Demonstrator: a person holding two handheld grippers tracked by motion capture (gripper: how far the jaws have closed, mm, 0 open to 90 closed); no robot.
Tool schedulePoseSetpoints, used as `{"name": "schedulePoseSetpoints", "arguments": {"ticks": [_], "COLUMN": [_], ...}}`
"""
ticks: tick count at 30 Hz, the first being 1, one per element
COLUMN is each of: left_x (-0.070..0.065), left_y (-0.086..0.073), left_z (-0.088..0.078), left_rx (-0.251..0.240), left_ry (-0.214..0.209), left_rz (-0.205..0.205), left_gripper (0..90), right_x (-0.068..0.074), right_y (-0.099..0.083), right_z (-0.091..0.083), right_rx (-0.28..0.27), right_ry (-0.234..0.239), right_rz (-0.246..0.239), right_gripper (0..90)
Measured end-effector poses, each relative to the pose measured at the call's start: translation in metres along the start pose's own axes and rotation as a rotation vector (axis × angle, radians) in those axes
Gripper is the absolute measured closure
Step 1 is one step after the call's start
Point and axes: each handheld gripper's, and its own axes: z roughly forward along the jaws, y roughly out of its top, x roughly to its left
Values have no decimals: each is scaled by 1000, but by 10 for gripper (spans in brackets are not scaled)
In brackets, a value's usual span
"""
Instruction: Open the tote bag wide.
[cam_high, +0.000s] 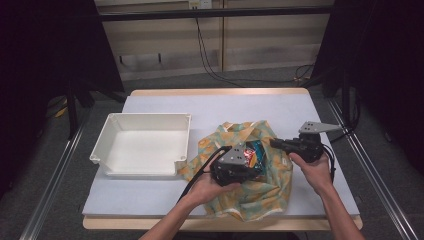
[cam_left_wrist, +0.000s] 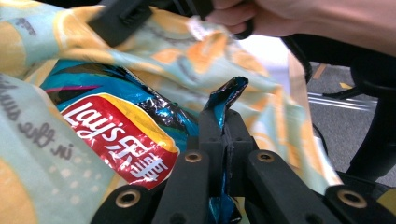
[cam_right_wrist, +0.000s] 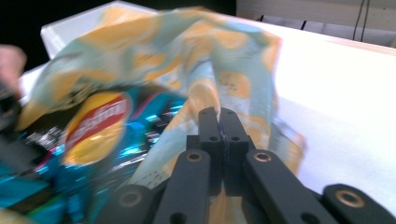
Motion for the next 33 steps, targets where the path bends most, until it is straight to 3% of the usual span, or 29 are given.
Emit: {"name": "schedulePoseSetpoints", "arguments": {"ticks": [5,10,13,18,33], "left_x": [-1,2,4,10,24], "left_y": [-1,0,2,6,35], "left_z": [-12,-22,-27,-30,-37], "left_rx": [-33,-92,-106,-158,-219], "left_ry": [-14,-26,-15,-17,-10], "left_rz": [4,-16,-31,-60,-80], "left_gripper": [888,889,889,889,890], "right_x": [-19,-27,-27,-23,-18], "right_y": [1,0,-3,-9,-5], "right_z": [-4,-3,-2,3,8], "right_rx": [-28,-20,-38,-20,-22], "right_ry": [-22,-47,-32,-18,-8], "right_rz": [52,64,75,66,48], "right_gripper": [900,900,900,900,900]}}
